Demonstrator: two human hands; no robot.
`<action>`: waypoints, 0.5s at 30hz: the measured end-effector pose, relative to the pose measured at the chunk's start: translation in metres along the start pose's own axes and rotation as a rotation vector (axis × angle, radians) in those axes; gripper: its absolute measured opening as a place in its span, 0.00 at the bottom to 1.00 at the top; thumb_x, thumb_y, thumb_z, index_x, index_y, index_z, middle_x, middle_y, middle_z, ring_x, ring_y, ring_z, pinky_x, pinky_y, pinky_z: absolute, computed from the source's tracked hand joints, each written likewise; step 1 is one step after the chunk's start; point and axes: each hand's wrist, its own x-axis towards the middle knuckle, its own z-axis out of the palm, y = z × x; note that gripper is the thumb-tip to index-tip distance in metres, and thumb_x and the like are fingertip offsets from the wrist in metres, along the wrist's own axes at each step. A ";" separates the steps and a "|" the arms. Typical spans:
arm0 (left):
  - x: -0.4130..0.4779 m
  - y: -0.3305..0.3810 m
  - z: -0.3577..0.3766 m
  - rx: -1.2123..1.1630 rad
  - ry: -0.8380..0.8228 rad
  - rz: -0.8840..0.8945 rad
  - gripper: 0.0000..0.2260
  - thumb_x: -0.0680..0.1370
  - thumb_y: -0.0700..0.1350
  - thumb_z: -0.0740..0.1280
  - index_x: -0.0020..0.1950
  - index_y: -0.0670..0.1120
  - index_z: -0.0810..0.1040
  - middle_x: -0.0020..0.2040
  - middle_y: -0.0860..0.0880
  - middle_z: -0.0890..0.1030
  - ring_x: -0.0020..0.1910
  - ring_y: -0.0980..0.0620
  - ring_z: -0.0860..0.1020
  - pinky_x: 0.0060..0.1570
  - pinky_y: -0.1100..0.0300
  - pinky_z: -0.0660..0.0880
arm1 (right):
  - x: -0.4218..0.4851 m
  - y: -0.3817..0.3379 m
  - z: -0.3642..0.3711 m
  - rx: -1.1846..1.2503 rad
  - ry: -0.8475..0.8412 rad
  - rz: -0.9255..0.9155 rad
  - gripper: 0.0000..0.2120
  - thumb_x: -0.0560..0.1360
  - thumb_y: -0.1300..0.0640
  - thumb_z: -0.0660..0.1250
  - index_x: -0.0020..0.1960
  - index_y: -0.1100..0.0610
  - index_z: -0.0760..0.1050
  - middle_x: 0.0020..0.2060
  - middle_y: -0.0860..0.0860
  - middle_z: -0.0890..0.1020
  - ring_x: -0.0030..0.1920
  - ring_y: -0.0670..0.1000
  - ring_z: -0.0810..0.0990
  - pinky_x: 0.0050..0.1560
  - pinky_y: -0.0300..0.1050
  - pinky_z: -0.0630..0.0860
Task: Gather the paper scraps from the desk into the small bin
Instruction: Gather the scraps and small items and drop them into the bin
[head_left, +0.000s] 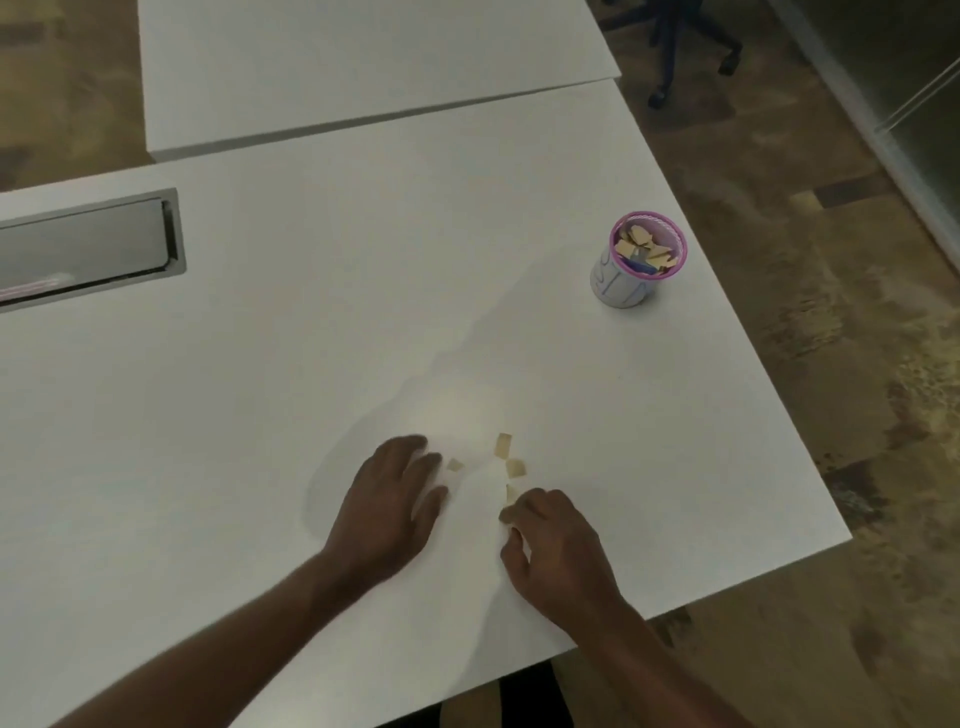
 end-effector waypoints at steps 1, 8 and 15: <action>-0.013 -0.002 0.006 0.030 -0.022 0.007 0.23 0.81 0.55 0.59 0.67 0.41 0.78 0.69 0.39 0.76 0.68 0.38 0.75 0.64 0.44 0.76 | 0.002 -0.001 0.002 -0.010 -0.003 0.003 0.09 0.69 0.63 0.70 0.48 0.58 0.82 0.44 0.51 0.81 0.43 0.53 0.79 0.40 0.49 0.79; -0.027 0.004 0.029 0.131 -0.096 0.078 0.27 0.84 0.58 0.55 0.81 0.48 0.61 0.82 0.43 0.59 0.80 0.43 0.58 0.79 0.48 0.57 | 0.042 -0.007 0.001 -0.064 0.007 -0.005 0.13 0.69 0.67 0.69 0.52 0.61 0.82 0.48 0.54 0.82 0.48 0.57 0.80 0.44 0.50 0.81; 0.011 0.014 0.023 0.113 0.056 0.112 0.20 0.74 0.36 0.72 0.66 0.38 0.78 0.59 0.38 0.79 0.51 0.38 0.79 0.45 0.48 0.80 | 0.070 0.000 0.002 -0.112 -0.078 0.090 0.27 0.77 0.67 0.60 0.76 0.55 0.67 0.75 0.54 0.67 0.75 0.55 0.65 0.63 0.51 0.76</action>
